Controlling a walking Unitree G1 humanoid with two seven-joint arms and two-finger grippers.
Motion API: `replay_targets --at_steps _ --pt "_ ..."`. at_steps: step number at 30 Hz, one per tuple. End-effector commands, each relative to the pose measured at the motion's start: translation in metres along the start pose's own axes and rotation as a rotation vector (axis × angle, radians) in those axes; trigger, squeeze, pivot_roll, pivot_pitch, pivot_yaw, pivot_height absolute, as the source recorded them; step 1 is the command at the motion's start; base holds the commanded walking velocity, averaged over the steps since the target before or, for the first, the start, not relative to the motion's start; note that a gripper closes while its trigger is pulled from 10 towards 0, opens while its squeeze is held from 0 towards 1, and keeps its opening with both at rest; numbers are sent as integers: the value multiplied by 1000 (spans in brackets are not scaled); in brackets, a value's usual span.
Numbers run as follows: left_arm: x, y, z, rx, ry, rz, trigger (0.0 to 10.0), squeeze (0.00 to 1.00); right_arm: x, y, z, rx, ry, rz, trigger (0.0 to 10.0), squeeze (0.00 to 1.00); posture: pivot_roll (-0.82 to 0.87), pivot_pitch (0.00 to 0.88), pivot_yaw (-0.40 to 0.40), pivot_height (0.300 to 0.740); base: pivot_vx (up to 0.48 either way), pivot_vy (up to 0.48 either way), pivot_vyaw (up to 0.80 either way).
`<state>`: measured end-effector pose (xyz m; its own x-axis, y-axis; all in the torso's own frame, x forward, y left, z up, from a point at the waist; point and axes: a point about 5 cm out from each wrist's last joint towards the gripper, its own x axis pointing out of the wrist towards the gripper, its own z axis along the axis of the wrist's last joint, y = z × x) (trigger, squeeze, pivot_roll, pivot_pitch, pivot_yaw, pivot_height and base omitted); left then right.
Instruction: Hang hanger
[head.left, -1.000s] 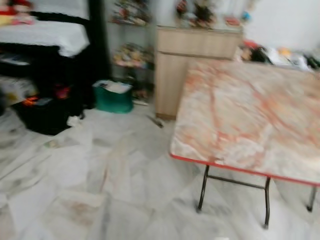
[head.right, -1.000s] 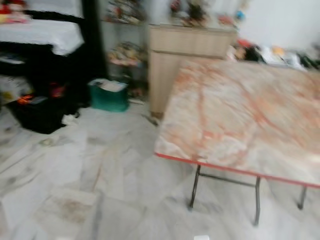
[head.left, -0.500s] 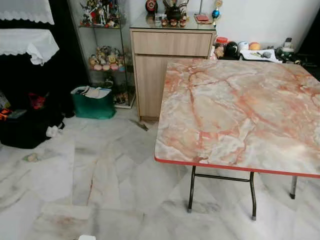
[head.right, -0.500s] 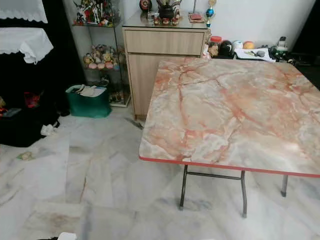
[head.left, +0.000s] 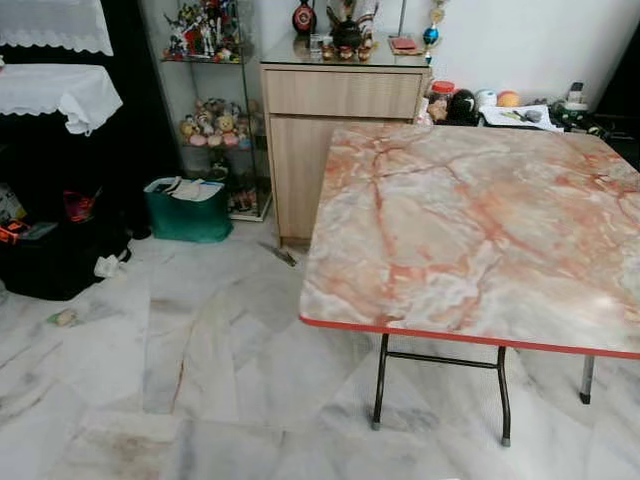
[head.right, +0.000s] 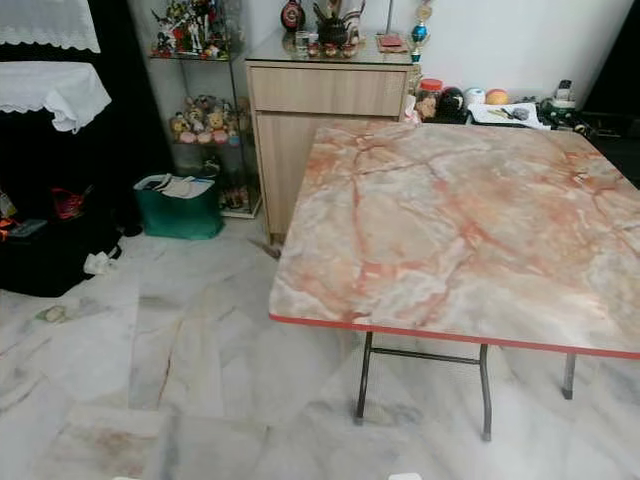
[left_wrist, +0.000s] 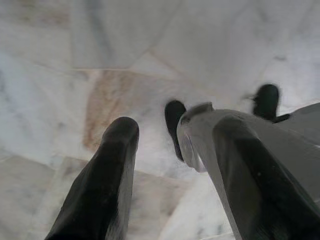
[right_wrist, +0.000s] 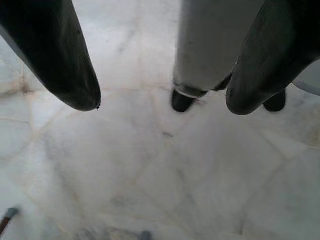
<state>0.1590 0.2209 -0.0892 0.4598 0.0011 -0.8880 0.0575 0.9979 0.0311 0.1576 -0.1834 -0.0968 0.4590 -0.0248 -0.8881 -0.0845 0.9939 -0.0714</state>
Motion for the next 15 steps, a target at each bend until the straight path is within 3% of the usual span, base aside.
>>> replay_targets --at_steps 1,4,11,15 --pt "2 -22 -15 -103 -34 90 10000 0 -12 -66 -2 386 -147 -85 10000 0 221 4 -38 740 0 -394 0" --pt "1 -16 -18 -104 -30 92 10000 0 -12 -66 -3 381 -145 -85 10000 0 218 0 -36 740 0 -451 -135" --pt "0 -15 -19 -99 -28 87 10000 0 -13 -66 -4 380 -147 -90 10000 0 216 0 -34 740 0 -480 -656" --pt "-4 -2 -26 -103 -28 89 10000 0 -13 -66 -3 383 -150 -94 10000 0 215 0 -31 740 0 -458 0"
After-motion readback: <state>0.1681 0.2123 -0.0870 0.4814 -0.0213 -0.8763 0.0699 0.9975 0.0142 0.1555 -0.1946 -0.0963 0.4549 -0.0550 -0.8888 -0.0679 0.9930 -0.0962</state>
